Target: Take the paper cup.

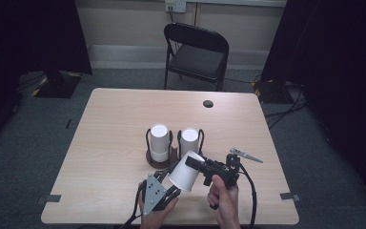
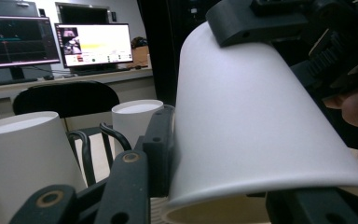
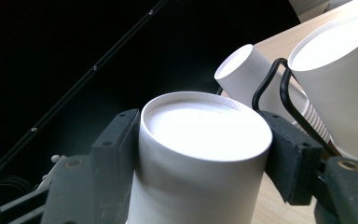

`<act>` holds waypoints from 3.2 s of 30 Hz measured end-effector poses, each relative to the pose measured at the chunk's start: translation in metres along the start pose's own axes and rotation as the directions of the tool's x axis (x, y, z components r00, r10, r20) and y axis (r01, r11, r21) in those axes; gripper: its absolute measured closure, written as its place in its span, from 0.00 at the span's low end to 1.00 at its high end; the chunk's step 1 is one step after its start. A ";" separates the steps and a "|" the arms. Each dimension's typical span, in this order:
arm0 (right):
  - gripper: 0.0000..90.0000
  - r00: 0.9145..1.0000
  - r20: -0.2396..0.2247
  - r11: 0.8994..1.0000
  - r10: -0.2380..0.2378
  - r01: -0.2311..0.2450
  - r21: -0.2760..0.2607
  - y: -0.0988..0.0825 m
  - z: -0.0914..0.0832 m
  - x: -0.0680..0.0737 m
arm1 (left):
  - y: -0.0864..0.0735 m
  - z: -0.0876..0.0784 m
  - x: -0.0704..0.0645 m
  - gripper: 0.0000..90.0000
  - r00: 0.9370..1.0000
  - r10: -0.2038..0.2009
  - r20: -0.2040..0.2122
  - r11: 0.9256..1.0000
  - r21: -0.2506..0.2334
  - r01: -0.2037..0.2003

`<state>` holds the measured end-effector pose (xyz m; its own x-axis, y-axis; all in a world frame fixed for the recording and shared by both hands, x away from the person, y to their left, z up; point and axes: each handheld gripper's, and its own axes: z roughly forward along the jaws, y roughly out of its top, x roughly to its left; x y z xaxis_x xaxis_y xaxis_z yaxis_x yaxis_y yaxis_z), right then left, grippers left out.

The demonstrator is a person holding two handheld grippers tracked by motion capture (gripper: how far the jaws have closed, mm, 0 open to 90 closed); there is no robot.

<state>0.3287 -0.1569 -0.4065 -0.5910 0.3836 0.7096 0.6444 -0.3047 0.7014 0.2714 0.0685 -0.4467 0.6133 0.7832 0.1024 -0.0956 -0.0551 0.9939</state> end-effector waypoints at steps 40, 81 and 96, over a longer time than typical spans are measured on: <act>0.27 0.926 0.126 0.933 -0.357 0.359 0.002 -0.006 -0.014 0.012 | 0.006 -0.002 0.052 0.96 0.977 -0.140 0.164 0.963 0.252 0.096; 0.17 0.626 0.182 0.650 -0.758 0.709 0.273 -0.045 -0.021 0.028 | 0.036 0.036 0.063 0.97 0.949 -0.113 0.295 0.806 0.585 -0.086; 0.18 0.364 0.202 0.416 -0.909 0.813 0.406 -0.070 -0.001 0.031 | 0.045 0.050 0.060 0.97 0.933 -0.128 0.336 0.725 0.673 -0.143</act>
<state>0.2648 -0.1249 -0.4339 -0.7031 0.5929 -0.3926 -0.0151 0.5395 0.8419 0.3425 0.0820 -0.3933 0.8479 0.5298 -0.0181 0.3710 -0.5688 0.7341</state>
